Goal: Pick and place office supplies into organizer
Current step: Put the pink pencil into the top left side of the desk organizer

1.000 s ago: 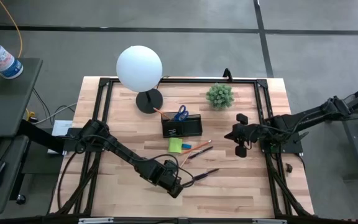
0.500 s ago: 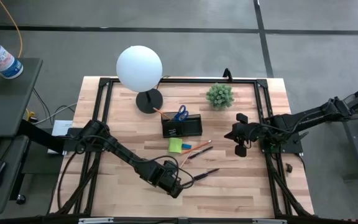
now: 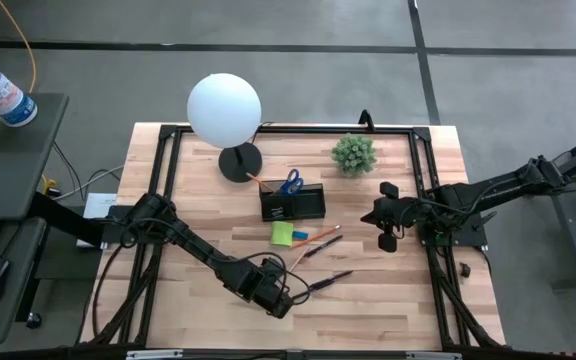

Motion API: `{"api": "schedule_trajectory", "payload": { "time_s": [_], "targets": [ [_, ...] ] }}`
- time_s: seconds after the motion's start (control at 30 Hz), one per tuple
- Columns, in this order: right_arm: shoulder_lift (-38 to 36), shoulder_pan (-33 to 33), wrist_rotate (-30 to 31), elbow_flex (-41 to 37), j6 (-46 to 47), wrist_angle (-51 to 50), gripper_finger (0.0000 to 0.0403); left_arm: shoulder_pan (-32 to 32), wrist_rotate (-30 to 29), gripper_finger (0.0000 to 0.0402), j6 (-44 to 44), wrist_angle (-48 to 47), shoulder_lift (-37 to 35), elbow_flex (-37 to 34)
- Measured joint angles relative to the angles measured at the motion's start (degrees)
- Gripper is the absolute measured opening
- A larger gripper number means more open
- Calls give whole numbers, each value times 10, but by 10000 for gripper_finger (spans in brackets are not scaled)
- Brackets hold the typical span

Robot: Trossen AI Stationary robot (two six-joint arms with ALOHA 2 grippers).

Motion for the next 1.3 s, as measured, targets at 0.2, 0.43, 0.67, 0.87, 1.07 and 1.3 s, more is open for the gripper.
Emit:
{"api": "schedule_trajectory", "payload": {
  "time_s": [0.2,0.43,0.67,0.87,1.07,1.3],
  "targets": [
    [0,0,-23,0,-12,0,0,-1,-28,3,0,14,-6,-2],
    [0,0,-74,-2,-22,33,0,2,-74,1,15,27,-20,-3],
    [1,-26,-136,-111,61,190,0,0,-75,0,17,46,-22,-2],
    [0,-41,-156,-207,162,429,1,2,-75,0,21,62,-23,-2],
    [0,-49,-170,-241,204,480,54,0,-76,0,34,103,-23,-1],
    [0,-49,-156,-245,224,489,171,1,-108,0,45,147,-24,-1]
  ]
}}
